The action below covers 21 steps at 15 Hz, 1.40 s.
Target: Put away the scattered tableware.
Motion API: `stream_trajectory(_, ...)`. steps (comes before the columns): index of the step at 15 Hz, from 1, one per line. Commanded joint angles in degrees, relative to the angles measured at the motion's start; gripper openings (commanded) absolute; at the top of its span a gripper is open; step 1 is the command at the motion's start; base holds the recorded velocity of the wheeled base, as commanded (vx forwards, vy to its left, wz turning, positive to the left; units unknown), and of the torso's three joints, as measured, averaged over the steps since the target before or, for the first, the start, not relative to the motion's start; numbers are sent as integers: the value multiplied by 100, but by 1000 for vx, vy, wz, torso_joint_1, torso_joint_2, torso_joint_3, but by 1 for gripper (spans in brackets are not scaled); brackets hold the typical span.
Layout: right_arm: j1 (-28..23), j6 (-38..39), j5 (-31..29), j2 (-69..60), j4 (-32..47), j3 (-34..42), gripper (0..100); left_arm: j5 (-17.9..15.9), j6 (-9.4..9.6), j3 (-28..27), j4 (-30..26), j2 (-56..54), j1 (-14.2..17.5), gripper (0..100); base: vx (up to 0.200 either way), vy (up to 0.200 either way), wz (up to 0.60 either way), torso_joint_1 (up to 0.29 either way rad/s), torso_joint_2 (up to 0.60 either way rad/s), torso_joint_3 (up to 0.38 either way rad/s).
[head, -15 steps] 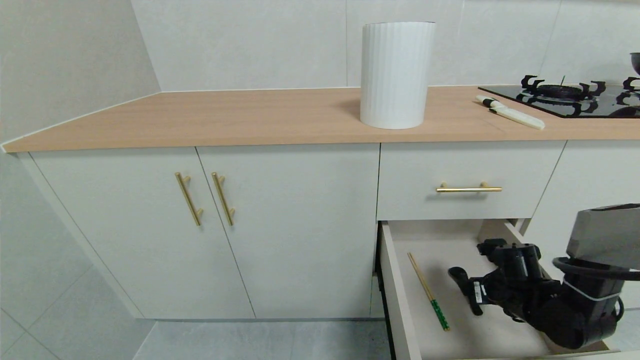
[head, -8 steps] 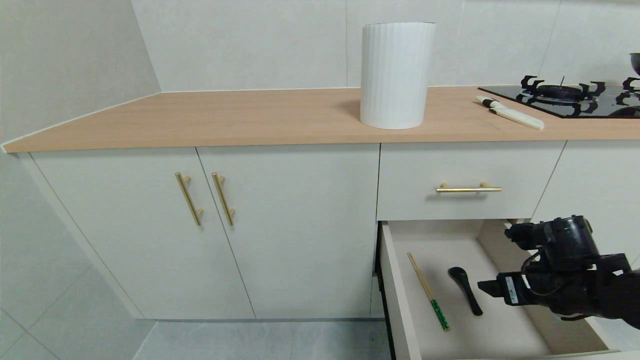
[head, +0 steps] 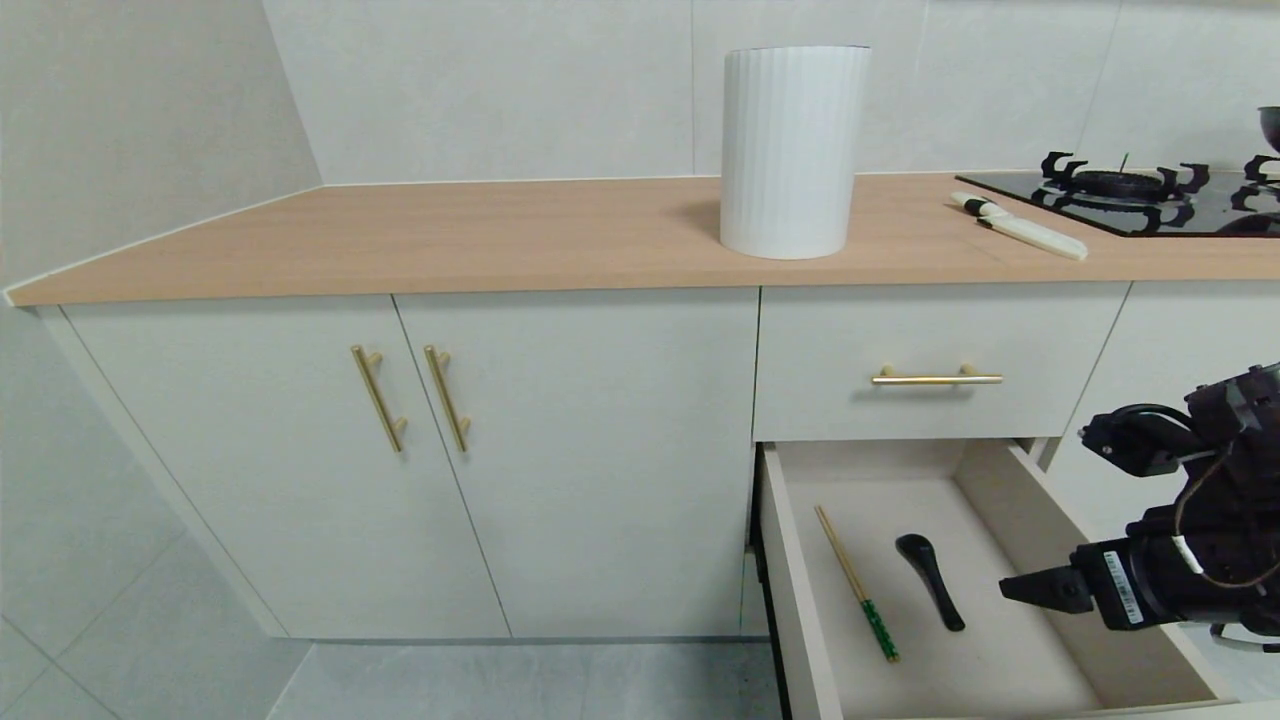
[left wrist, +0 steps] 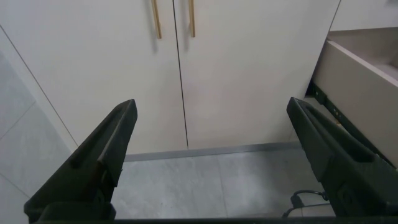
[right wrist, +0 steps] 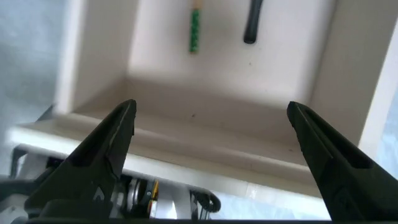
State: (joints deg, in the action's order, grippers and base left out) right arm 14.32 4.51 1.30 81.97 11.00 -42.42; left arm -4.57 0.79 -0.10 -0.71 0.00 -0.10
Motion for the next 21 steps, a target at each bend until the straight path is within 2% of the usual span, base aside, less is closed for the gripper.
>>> stream_trajectory(1,79,-12,1,-181,17,-38,100,0,9,1,0,0,1,100,0,0,0,0,0,0)
stream_trajectory(3,158,-12,-34,-199,34,-12,100,0,9,1,0,0,1,100,0,0,0,0,0,0)
stream_trajectory(9,211,-20,-60,-199,43,41,100,0,0,1,0,0,1,100,-200,0,0,3,3,4)
stream_trajectory(12,290,-38,-60,-199,105,94,100,0,0,1,0,0,1,100,0,0,0,0,0,0)
stream_trajectory(17,782,-47,-78,-120,570,226,100,0,0,1,0,0,1,100,0,0,0,0,0,0)
stream_trajectory(21,1055,-38,-315,188,623,358,100,0,0,1,0,0,1,100,0,0,0,0,0,0)
